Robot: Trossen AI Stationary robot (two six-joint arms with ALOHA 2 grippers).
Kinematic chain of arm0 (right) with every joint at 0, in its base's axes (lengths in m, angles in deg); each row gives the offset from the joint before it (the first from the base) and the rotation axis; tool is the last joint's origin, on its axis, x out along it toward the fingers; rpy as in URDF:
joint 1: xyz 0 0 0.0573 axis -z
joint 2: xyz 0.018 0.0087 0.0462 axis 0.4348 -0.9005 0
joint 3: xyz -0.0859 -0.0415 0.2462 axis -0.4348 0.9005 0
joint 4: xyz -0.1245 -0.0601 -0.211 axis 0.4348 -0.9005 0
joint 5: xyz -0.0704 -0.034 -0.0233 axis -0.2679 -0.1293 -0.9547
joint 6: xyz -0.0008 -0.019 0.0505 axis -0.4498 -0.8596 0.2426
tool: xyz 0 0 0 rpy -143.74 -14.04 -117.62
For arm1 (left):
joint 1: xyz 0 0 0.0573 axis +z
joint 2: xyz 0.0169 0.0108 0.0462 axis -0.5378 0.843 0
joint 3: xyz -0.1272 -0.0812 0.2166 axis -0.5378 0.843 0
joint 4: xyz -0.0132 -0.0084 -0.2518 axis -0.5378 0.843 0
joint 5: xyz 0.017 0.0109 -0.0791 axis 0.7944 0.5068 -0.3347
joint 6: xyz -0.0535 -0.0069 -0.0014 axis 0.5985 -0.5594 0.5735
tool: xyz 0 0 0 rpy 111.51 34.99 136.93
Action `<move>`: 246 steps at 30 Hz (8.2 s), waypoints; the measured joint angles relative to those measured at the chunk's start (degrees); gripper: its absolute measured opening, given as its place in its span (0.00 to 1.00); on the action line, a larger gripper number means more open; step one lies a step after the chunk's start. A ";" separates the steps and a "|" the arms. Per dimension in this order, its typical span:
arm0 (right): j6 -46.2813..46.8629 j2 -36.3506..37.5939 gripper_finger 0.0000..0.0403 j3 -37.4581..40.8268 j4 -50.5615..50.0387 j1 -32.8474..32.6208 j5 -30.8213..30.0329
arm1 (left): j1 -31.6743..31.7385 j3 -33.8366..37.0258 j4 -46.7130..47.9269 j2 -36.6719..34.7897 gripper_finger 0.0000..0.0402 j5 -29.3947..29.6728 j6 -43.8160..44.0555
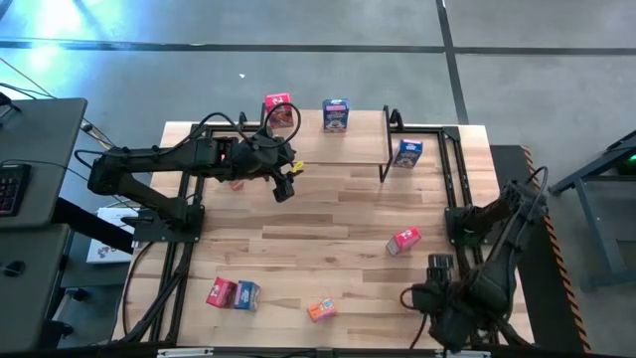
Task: Stack cereal on shelf
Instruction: Put the right orange cereal box on the shelf
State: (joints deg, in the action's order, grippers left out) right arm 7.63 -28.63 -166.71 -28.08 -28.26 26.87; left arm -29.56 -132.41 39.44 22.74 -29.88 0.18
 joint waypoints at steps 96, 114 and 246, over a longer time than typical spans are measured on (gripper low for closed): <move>-38.80 35.54 0.64 0.07 18.69 7.19 -18.35 | 0.00 0.00 0.09 0.00 0.62 0.00 0.10; -23.82 44.57 0.64 28.13 33.29 7.12 -12.53 | 0.01 0.00 0.09 -0.01 0.62 0.00 0.15; -20.01 15.48 0.40 21.31 26.41 20.28 3.07 | 0.01 0.00 0.07 -0.01 0.62 0.02 0.00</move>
State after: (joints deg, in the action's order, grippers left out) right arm -12.38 -13.15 -145.39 -1.67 -7.98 29.94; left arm -29.55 -132.41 39.51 22.73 -29.86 0.18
